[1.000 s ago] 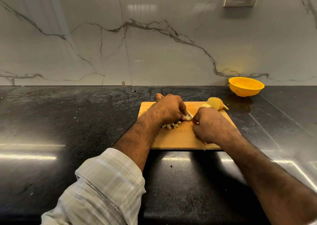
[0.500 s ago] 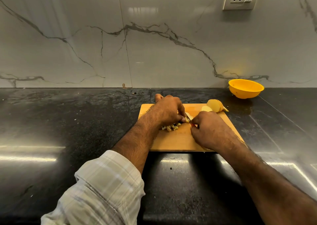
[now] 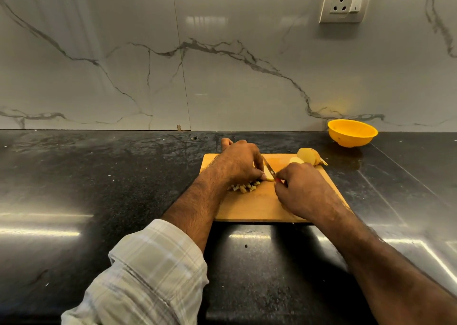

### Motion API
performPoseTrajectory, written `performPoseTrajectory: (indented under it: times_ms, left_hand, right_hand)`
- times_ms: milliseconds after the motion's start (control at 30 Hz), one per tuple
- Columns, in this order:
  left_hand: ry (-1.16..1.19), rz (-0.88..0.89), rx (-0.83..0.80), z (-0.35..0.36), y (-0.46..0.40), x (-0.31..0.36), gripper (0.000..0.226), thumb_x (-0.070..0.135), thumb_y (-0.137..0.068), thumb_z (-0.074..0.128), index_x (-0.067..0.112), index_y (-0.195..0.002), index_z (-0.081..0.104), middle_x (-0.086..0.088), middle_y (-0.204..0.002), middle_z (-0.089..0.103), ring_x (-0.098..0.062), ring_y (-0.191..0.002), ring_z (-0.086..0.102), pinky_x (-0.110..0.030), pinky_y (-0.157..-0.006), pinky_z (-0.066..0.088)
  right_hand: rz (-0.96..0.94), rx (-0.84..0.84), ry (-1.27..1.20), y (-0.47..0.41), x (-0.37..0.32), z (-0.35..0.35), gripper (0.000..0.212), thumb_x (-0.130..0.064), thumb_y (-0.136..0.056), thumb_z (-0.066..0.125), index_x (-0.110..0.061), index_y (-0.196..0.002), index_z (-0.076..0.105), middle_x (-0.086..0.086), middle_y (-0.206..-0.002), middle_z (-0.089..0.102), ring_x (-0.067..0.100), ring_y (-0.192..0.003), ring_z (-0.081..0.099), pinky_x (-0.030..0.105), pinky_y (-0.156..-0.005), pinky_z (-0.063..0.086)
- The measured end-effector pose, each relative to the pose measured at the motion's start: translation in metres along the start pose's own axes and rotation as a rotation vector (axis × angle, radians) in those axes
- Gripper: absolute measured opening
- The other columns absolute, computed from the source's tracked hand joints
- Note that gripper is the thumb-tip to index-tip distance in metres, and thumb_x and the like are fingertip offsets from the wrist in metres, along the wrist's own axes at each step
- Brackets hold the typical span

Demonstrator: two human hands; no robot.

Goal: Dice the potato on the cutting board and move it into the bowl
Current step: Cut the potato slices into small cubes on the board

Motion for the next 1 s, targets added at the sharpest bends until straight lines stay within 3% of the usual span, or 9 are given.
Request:
performPoseTrajectory:
  times_ms: [133,433,567,667,833,933,1000]
  left_hand:
    - [0.015,0.003,0.013,0.000,0.001,-0.002,0.015,0.051,-0.089,0.077,0.038,-0.097,0.081,0.020,-0.129,0.065,-0.011,-0.135,0.042,-0.052,-0.111,0.020]
    - [0.003,-0.006,-0.009,0.002,0.000,-0.001,0.006,0.044,-0.092,0.075,0.041,-0.096,0.079,0.018,-0.129,0.060,-0.013,-0.135,0.037,-0.054,-0.111,0.019]
    - [0.052,0.000,0.041,0.001,0.003,-0.002,0.013,0.046,-0.092,0.073,0.036,-0.098,0.079,0.016,-0.124,0.061,-0.014,-0.133,0.040,-0.054,-0.111,0.018]
    - [-0.017,-0.023,0.078,0.002,0.001,0.001,0.030,0.060,-0.092,0.067,0.032,-0.097,0.077,0.013,-0.117,0.063,-0.016,-0.130,0.044,-0.058,-0.112,0.020]
    - [-0.186,-0.101,0.087,0.011,-0.003,0.017,0.064,0.089,-0.082,0.053,0.029,-0.094,0.072,0.007,-0.120,0.063,-0.023,-0.131,0.045,-0.070,-0.116,0.015]
    - [-0.216,-0.135,0.109,0.012,-0.004,0.025,0.068,0.084,-0.084,0.056,0.025,-0.115,0.069,0.003,-0.132,0.060,-0.027,-0.136,0.044,-0.071,-0.116,0.015]
    - [-0.146,-0.160,0.097,0.013,-0.005,0.024,0.058,0.073,-0.088,0.062,0.024,-0.118,0.067,0.003,-0.133,0.060,-0.026,-0.136,0.044,-0.071,-0.117,0.016]
  right_hand:
    - [0.000,-0.066,-0.013,0.000,-0.003,0.005,0.034,-0.031,-0.097,0.068,-0.023,-0.129,0.073,-0.002,-0.118,0.070,0.015,-0.096,0.063,0.028,-0.081,0.057]
    - [0.025,-0.113,0.016,-0.007,-0.015,0.009,0.031,-0.026,-0.096,0.071,-0.018,-0.126,0.068,0.001,-0.111,0.067,0.017,-0.095,0.062,0.031,-0.082,0.060]
    - [-0.045,-0.001,-0.094,-0.003,0.003,-0.003,0.030,-0.028,-0.095,0.066,-0.018,-0.121,0.078,0.001,-0.111,0.075,0.015,-0.087,0.063,0.028,-0.076,0.052]
    - [-0.024,0.114,-0.109,-0.003,0.024,-0.025,0.027,-0.026,-0.094,0.070,-0.017,-0.118,0.080,0.004,-0.105,0.077,0.017,-0.085,0.063,0.026,-0.074,0.047]
    - [0.060,0.017,-0.052,-0.008,0.037,-0.023,0.033,-0.029,-0.097,0.071,-0.020,-0.128,0.075,0.002,-0.115,0.074,0.014,-0.091,0.062,0.029,-0.077,0.053]
    - [0.090,-0.018,0.003,-0.008,0.038,-0.022,0.036,-0.033,-0.096,0.071,-0.023,-0.131,0.073,0.000,-0.114,0.074,0.015,-0.095,0.061,0.032,-0.081,0.057]
    - [0.103,-0.035,0.050,-0.007,0.037,-0.021,0.036,-0.035,-0.097,0.069,-0.025,-0.131,0.072,-0.001,-0.115,0.072,0.015,-0.096,0.059,0.033,-0.083,0.057]
Point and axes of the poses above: each hand's wrist, its own y-axis away from the middle knuckle, its own z-axis out of the palm, x = y × z, the point moved 6 cm from there along -y, towards the middle knuckle
